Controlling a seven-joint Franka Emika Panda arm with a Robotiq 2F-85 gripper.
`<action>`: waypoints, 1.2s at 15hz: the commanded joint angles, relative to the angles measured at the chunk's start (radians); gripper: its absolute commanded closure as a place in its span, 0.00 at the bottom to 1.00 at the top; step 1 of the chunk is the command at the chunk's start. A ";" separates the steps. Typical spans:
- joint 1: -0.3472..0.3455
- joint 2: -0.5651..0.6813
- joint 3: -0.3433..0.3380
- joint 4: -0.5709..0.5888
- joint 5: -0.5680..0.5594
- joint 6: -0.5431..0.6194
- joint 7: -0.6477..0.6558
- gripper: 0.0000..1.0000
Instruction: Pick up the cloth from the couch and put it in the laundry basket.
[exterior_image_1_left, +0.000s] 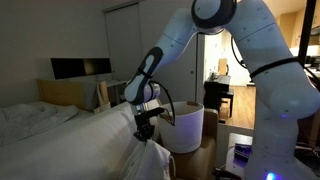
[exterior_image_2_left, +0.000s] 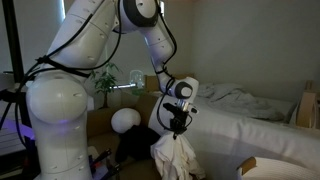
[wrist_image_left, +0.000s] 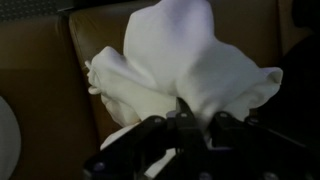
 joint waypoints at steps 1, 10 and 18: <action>0.006 -0.124 -0.023 -0.024 -0.036 -0.057 0.007 0.87; 0.000 -0.096 -0.022 0.006 -0.016 -0.024 0.000 0.89; 0.092 -0.012 -0.161 0.039 -0.362 0.328 0.101 0.88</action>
